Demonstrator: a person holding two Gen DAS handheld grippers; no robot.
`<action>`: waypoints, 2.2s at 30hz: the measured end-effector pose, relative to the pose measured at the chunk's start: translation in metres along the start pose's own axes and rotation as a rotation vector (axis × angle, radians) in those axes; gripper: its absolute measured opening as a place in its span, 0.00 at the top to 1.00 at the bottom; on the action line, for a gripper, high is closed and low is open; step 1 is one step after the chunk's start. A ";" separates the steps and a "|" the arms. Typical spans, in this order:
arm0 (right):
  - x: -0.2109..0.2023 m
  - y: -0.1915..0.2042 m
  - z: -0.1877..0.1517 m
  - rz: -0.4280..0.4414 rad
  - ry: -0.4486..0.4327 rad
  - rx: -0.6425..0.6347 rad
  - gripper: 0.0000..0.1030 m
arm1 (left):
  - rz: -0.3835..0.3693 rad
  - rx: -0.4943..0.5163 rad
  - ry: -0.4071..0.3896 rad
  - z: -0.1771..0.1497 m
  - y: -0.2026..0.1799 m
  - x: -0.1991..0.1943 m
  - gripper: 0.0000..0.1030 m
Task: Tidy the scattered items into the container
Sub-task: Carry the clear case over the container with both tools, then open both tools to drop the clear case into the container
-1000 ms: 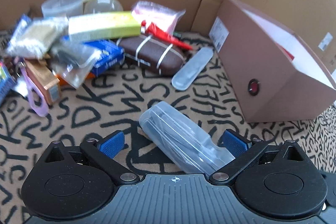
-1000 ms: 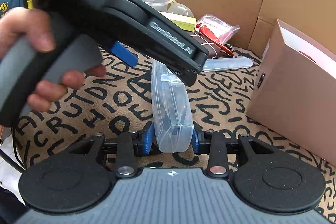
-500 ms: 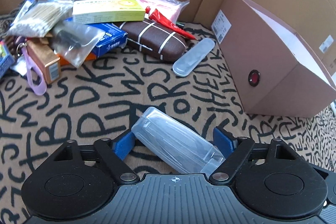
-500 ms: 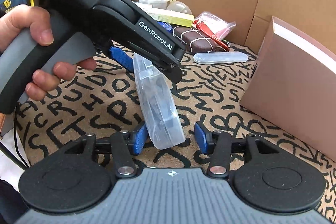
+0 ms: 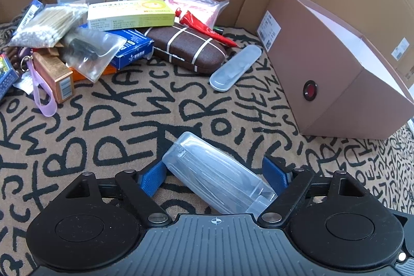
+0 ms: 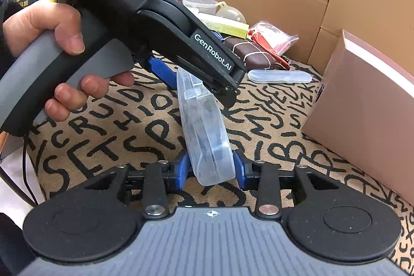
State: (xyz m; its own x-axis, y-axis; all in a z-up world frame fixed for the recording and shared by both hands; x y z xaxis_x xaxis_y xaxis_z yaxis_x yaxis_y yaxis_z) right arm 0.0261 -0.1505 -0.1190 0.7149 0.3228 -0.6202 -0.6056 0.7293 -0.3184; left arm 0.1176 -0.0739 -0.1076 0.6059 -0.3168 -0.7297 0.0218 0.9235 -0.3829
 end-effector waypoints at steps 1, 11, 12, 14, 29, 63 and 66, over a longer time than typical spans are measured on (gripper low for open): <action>-0.001 0.001 0.000 0.002 -0.001 0.002 0.61 | 0.001 0.003 -0.003 0.000 -0.001 -0.001 0.22; -0.037 -0.007 0.014 -0.010 -0.086 -0.012 0.63 | -0.029 0.066 -0.080 0.016 -0.030 -0.031 0.25; -0.042 -0.012 0.016 -0.022 -0.099 -0.014 0.63 | -0.039 0.075 -0.093 0.021 -0.036 -0.036 0.25; -0.054 -0.020 0.023 -0.054 -0.129 -0.021 0.64 | -0.061 0.093 -0.119 0.030 -0.052 -0.045 0.25; -0.104 -0.131 0.038 -0.267 -0.230 -0.007 0.65 | -0.174 0.248 -0.253 0.102 -0.196 -0.058 0.25; -0.052 -0.247 -0.035 -0.361 -0.126 0.164 0.37 | -0.134 0.208 -0.129 0.120 -0.243 0.074 0.00; -0.055 -0.251 -0.032 -0.373 -0.130 0.172 0.29 | -0.131 0.211 -0.132 0.124 -0.235 0.063 0.00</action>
State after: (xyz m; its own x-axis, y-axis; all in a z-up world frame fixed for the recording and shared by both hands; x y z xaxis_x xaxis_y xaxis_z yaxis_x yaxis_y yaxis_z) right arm 0.1272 -0.3704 -0.0278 0.9187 0.0837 -0.3860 -0.2381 0.8970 -0.3724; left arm 0.2490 -0.2838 0.0069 0.6850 -0.4184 -0.5965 0.2634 0.9055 -0.3327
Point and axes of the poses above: each gripper's, at about its wrist camera, not at the fingertips, and x roughly the way its jaws point, y to its left, z to its top, the point moved 10 cm from there along x, roughly the way its jaws point, and after that the axes turned 11 degrees about -x, right-handed, at the moved point
